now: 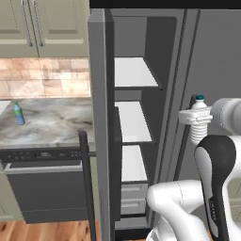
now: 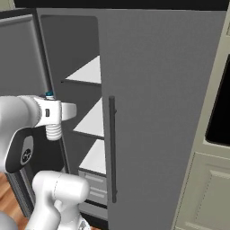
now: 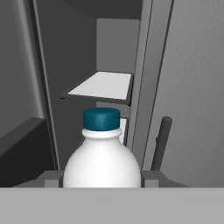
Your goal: Take the bottled waters from the counter and place them in the freezer to freeze. Close the freezer door after placing the bottles.
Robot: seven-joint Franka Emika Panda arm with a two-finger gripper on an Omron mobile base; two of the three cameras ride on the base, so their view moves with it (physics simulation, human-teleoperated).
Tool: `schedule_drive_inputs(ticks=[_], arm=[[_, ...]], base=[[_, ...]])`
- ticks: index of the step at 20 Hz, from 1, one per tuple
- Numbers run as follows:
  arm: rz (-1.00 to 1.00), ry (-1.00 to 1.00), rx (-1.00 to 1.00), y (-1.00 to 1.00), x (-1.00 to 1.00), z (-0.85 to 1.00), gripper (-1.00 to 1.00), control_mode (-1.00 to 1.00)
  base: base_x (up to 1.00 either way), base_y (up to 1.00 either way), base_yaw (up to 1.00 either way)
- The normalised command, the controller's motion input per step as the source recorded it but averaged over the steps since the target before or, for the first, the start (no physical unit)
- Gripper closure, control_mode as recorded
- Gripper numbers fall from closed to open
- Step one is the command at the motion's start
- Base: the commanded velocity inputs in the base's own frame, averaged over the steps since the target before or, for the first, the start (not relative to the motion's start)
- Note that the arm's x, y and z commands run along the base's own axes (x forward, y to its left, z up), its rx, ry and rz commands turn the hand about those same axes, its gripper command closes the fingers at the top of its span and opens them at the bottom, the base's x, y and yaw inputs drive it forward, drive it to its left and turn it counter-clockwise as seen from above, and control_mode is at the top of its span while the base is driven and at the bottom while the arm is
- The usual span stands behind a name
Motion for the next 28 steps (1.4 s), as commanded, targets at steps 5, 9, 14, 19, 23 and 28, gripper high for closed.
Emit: schedule_drive_inputs(ticks=[5, 9, 14, 19, 23, 28], arm=[[0.0, 0.0, 0.0, 0.0, 0.0, 0.0, 1.0, 1.0], [0.0, 0.0, 0.0, 0.0, 0.0, 0.0, 1.0, 1.0], [0.0, 0.0, 0.0, 0.06, 0.03, 0.0, 1.0, -1.0], [-0.02, 0.0, 0.01, 0.07, 0.05, 0.0, 1.0, -1.0], [-0.08, 0.0, -0.03, 0.54, 0.24, 0.0, 1.0, -1.0], [-0.12, 0.0, -0.02, 0.34, 0.59, 0.05, 1.0, -1.0]], base=[[0.05, 0.0, 0.0], [0.09, 0.04, 0.0], [0.06, 0.03, 0.0], [0.0, 0.0, 0.0], [0.0, 0.0, 0.0], [0.0, 0.0, 0.0]])
